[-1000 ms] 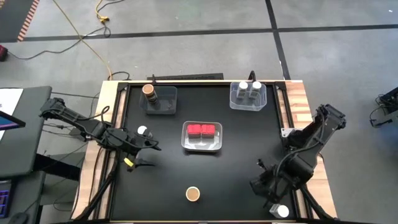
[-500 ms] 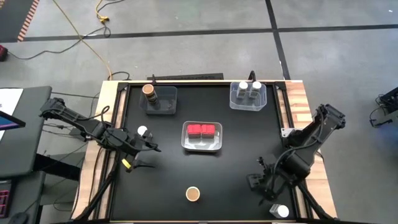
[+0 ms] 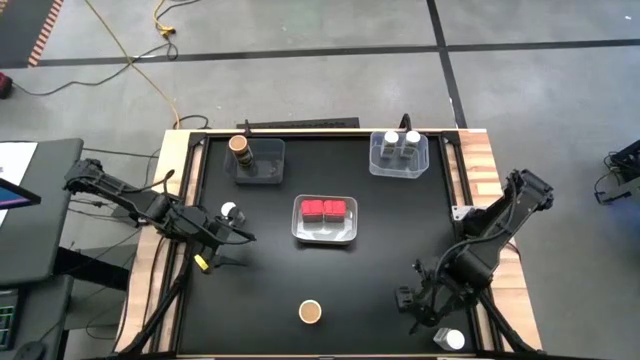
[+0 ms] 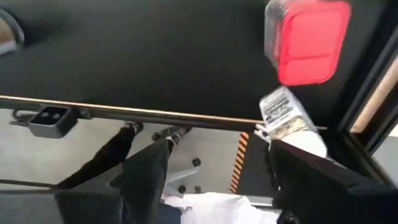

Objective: Sort spices by type
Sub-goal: Put the white seasoning bottle into the transparent bin

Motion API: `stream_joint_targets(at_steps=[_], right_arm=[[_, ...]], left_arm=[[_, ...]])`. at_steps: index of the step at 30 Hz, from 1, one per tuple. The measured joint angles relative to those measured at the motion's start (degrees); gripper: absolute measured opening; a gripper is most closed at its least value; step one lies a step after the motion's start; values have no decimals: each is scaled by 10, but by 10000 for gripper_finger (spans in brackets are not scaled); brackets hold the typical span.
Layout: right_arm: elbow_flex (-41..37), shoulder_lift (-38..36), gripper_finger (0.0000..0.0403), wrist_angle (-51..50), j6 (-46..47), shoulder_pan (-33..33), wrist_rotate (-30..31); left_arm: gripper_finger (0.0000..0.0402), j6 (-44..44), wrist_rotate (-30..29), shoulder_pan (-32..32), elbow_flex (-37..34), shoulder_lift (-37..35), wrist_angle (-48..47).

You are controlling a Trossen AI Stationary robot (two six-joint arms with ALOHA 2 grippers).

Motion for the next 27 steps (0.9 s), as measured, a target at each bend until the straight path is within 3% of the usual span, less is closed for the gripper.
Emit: stream_joint_targets(at_steps=[7, 14, 23, 27], right_arm=[[0, 58, 302, 71, 42, 32, -59], [0, 91, 302, 97, 38, 60, -69], [0, 67, 302, 85, -56, 74, -67], [0, 60, 302, 80, -150, 79, -67]], left_arm=[[318, -2, -1, 13, 0, -23, 1], [318, -14, -1, 15, 0, -21, 0], [318, -34, -4, 15, 0, -21, 1], [318, -41, -5, 15, 0, -21, 1]])
